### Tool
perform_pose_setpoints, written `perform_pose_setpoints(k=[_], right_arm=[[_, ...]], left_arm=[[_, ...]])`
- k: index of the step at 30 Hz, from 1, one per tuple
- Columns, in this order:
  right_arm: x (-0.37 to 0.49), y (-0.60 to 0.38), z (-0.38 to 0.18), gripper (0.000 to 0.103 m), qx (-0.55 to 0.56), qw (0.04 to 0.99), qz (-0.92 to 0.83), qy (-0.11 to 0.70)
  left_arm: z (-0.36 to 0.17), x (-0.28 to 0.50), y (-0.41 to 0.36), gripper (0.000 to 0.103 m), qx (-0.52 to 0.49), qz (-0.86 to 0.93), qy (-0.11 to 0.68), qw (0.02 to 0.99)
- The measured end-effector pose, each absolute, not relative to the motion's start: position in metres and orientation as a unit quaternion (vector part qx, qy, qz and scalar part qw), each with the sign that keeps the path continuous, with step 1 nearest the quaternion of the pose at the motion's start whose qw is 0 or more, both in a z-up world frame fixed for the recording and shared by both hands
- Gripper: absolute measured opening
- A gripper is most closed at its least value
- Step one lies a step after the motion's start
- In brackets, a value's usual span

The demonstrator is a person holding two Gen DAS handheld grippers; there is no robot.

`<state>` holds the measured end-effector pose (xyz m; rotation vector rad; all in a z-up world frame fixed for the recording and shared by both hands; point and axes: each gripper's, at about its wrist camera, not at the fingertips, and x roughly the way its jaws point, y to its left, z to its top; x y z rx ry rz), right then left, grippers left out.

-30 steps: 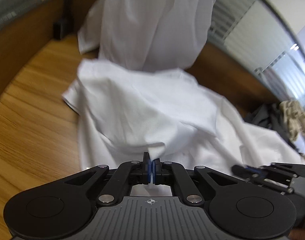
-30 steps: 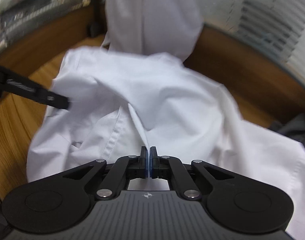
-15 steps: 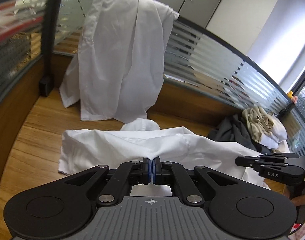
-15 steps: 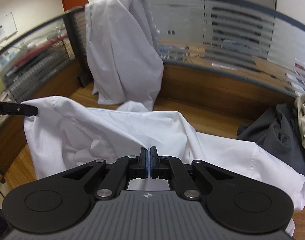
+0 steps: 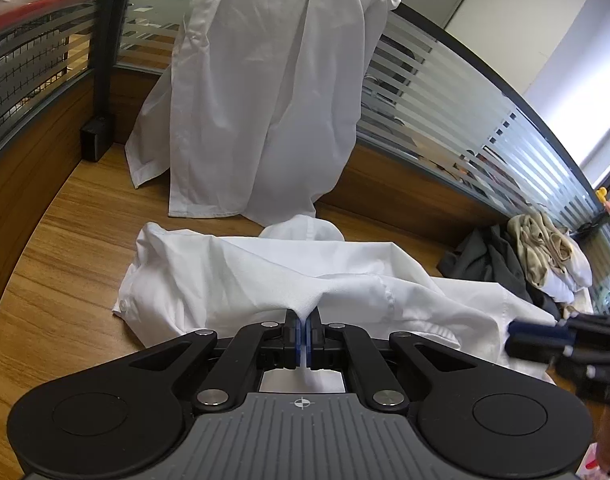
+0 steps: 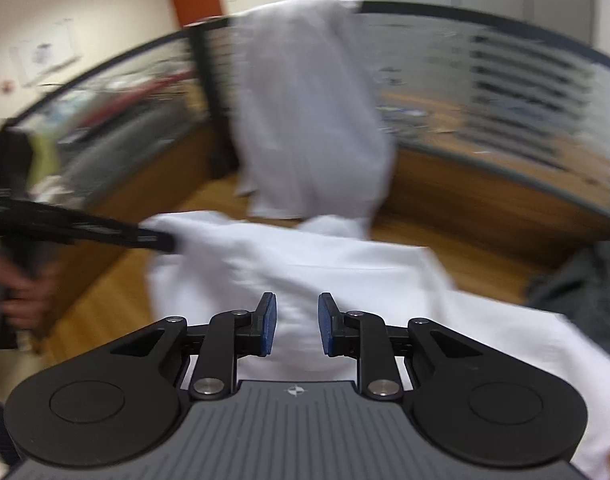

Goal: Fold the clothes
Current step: 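Grasp the shirt edge with the left tool while the right tool grasps too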

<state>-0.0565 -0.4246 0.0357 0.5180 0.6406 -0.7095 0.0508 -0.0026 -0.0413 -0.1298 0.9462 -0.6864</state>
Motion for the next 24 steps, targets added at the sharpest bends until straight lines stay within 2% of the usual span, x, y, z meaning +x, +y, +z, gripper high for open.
perform_pose_setpoints(k=[11,12,14,16,18,21,23,24], right_arm=[[0.019,-0.453,-0.035,0.026,0.265,0.835,-0.315,0.366],[0.023,-0.457,-0.041,0.029,0.264,0.831,-0.319,0.371],[0.032,-0.464,-0.052,0.046,0.251,0.825,-0.322,0.392],[0.039,-0.468,-0.063,0.073,0.233,0.822,-0.312,0.415],[0.045,-0.471,-0.072,0.078,0.216,0.823,-0.303,0.429],[0.051,-0.479,-0.087,0.078,0.21,0.823,-0.29,0.441],[0.053,-0.485,-0.095,0.072,0.212,0.824,-0.282,0.443],[0.053,-0.488,-0.099,0.063,0.214,0.825,-0.278,0.443]], left_arm=[[-0.037,0.048,-0.006,0.005,-0.051,-0.335,0.437,0.833],[-0.038,0.047,-0.007,0.005,-0.05,-0.336,0.436,0.833],[-0.039,0.048,-0.01,0.004,-0.048,-0.337,0.436,0.833],[-0.041,0.049,-0.014,0.005,-0.044,-0.337,0.435,0.834],[-0.044,0.051,-0.017,0.004,-0.042,-0.336,0.437,0.833],[-0.048,0.056,-0.02,0.004,-0.044,-0.335,0.441,0.831],[-0.052,0.06,-0.022,0.005,-0.042,-0.334,0.444,0.831],[-0.054,0.062,-0.023,0.005,-0.041,-0.333,0.445,0.83]])
